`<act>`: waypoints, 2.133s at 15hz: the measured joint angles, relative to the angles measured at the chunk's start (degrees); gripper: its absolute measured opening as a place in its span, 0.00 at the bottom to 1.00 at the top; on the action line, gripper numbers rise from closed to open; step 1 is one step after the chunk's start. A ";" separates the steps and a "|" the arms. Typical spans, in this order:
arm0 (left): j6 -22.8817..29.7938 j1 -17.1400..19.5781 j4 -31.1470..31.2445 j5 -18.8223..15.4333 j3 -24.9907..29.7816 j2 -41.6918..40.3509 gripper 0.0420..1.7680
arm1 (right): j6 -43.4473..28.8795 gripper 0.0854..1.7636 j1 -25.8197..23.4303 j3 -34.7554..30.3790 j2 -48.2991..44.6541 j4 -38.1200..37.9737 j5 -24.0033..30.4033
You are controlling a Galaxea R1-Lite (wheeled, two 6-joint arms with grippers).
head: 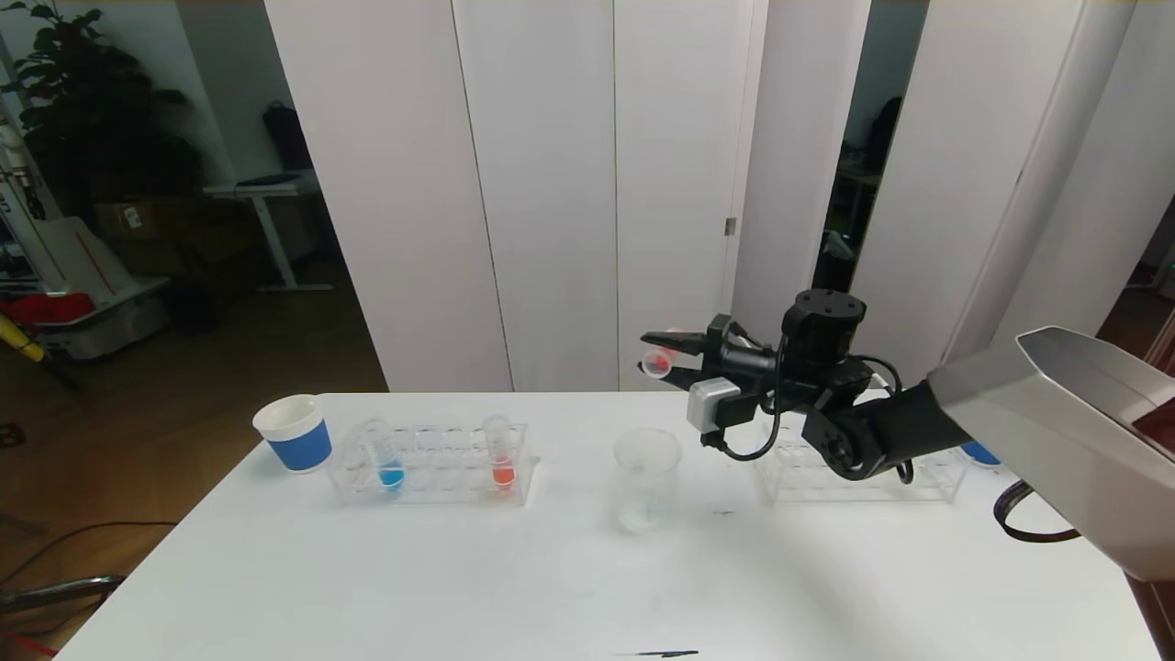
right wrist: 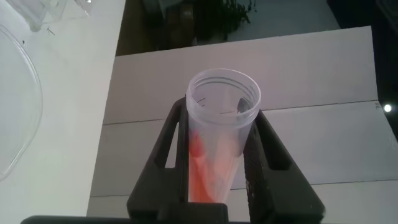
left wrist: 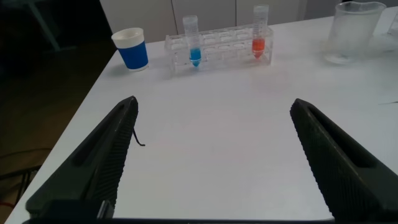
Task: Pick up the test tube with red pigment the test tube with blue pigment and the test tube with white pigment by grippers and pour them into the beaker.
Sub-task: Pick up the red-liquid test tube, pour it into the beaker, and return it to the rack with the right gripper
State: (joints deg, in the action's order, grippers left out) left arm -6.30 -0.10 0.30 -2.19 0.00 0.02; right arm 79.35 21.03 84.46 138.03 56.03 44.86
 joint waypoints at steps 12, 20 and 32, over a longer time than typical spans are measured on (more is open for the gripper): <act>0.00 0.00 0.00 0.00 0.00 0.00 0.99 | 6.42 0.29 -0.48 4.49 3.62 0.76 1.68; 0.00 0.00 -0.01 0.00 0.00 0.00 0.99 | 11.97 0.29 -0.88 7.91 5.44 1.02 3.25; 0.00 0.00 0.00 0.00 0.00 0.00 0.99 | 20.18 0.29 -1.30 15.08 7.39 0.74 8.61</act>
State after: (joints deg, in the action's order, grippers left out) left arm -6.30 -0.10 0.30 -2.19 0.00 0.02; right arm 99.52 19.72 99.54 145.42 56.77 53.47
